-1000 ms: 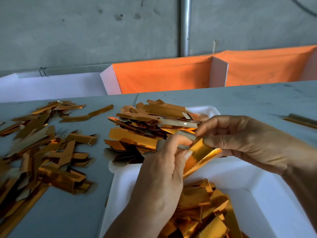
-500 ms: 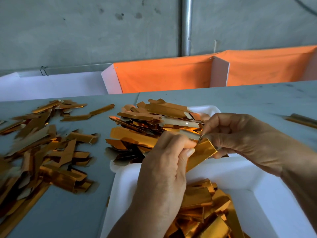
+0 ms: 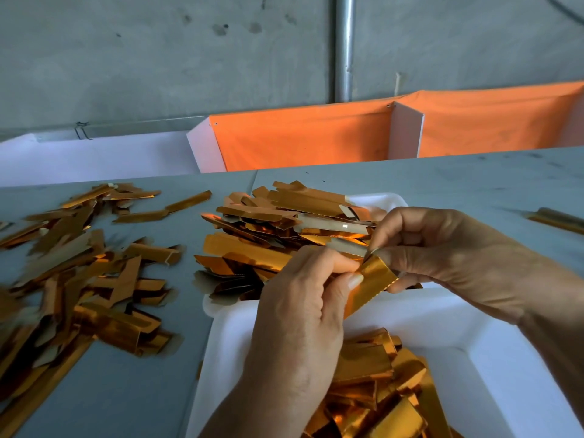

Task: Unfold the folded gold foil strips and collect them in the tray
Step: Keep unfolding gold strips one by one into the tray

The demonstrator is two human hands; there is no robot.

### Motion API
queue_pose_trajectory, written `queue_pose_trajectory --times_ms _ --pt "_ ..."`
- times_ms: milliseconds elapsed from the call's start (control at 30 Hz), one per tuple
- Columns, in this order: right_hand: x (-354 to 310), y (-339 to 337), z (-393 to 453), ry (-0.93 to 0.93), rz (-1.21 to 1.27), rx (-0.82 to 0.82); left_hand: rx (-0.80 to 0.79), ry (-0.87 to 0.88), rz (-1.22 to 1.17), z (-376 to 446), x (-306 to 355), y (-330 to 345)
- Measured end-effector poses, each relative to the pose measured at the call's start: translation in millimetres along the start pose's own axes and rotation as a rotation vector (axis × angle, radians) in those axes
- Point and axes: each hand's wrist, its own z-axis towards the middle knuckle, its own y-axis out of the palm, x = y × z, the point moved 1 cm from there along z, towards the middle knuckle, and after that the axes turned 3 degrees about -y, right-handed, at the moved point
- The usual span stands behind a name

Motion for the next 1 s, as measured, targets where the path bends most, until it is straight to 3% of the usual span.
queue_pose_trajectory --times_ms 233,400,633,800,1000 --pt "5 -3 0 0.003 0.037 -0.038 0.033 -0.071 -0.008 -1 -4 -1" --pt "-1 -5 -3 0.063 0.099 -0.212 0.041 -0.179 -0.104 1 -9 -3" --pt "-4 0 -1 -0.004 0.019 -0.103 -0.004 -0.111 -0.107 0 -8 -3" --pt "-3 0 -1 -0.012 0.01 -0.055 -0.204 -0.207 -0.278 -2 -8 -3" --pt "-6 4 0 -0.031 -0.058 -0.017 -0.151 -0.212 -0.199 -2 -10 -1"
